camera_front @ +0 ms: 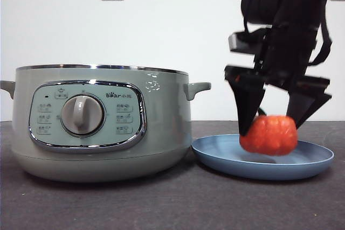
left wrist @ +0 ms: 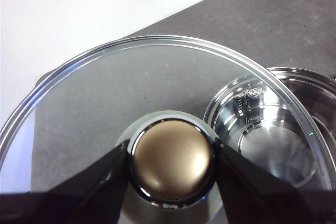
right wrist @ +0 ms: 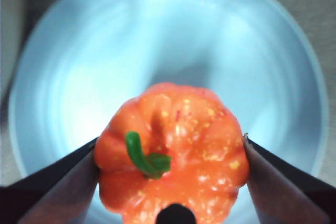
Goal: Take the pumpkin out from the steamer,put the pumpkin in the blue plate,close the lid
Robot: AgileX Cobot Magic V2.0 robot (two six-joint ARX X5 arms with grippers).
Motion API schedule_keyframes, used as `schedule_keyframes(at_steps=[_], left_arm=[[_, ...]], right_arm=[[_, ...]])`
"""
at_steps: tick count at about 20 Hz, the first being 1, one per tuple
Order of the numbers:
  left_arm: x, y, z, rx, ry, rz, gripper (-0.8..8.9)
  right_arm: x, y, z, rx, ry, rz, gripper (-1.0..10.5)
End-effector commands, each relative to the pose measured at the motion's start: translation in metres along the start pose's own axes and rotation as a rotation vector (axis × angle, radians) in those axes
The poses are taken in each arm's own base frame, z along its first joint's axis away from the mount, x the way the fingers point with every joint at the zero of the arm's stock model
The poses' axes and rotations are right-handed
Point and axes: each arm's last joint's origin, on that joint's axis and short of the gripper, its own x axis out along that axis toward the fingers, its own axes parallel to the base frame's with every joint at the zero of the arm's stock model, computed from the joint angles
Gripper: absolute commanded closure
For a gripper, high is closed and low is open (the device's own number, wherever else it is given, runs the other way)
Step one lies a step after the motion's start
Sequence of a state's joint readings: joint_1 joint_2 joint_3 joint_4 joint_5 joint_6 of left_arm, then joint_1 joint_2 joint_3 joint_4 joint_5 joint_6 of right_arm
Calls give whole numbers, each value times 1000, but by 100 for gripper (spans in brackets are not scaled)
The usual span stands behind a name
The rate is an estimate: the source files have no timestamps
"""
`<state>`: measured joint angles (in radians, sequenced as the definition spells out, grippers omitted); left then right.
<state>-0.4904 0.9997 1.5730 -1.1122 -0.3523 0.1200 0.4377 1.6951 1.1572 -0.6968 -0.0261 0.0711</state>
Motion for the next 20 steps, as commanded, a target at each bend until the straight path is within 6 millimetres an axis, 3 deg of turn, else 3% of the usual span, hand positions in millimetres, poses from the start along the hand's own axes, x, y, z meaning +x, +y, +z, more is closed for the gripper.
schedule_keyframes(at_steps=[1, 3, 7, 15, 20], left_arm=[[-8, 4, 6, -23, -72, 13, 822], [-8, 4, 6, -23, -72, 13, 822], [-8, 4, 6, -23, -72, 12, 822], [-7, -1, 7, -15, -87, -122, 822], [7, -8, 11, -1, -82, -225, 822]], right_arm=[[9, 1, 0, 3, 11, -2, 849], [10, 1, 0, 3, 11, -2, 671], [10, 1, -1, 4, 17, -7, 491], [8, 1, 1, 29, -2, 3, 491], [-22, 8, 0, 20, -94, 18, 492]])
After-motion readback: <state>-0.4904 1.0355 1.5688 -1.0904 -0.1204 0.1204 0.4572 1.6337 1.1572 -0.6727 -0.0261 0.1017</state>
